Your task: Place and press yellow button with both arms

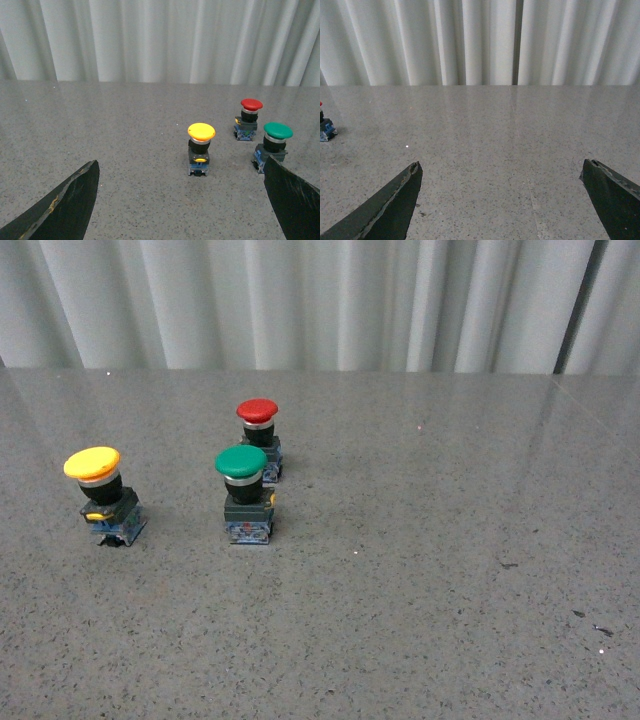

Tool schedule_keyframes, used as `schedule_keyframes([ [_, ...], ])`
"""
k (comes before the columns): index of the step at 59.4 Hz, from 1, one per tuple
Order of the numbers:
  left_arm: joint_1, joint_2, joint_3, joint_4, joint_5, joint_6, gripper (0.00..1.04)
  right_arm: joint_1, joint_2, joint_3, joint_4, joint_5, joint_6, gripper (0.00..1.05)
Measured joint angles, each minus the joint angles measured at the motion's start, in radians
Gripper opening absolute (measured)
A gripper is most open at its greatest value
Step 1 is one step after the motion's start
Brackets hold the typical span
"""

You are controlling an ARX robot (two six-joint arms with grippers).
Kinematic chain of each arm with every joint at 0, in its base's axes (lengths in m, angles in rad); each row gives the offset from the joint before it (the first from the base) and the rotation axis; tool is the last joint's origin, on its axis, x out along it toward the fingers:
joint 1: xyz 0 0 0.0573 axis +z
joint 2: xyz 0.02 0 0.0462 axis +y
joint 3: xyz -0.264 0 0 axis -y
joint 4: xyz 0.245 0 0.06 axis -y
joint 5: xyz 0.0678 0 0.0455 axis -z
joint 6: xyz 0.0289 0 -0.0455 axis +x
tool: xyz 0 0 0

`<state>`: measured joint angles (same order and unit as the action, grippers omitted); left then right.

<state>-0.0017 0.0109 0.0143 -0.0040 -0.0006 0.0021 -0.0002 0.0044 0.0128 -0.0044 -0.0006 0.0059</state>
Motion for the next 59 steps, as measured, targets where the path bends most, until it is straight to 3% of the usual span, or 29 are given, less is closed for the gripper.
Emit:
schedule_keyframes([
  [59, 0.000, 0.000, 0.000, 0.000, 0.000, 0.000, 0.98, 0.000, 0.000, 0.000, 0.000, 0.000, 0.000, 0.98],
])
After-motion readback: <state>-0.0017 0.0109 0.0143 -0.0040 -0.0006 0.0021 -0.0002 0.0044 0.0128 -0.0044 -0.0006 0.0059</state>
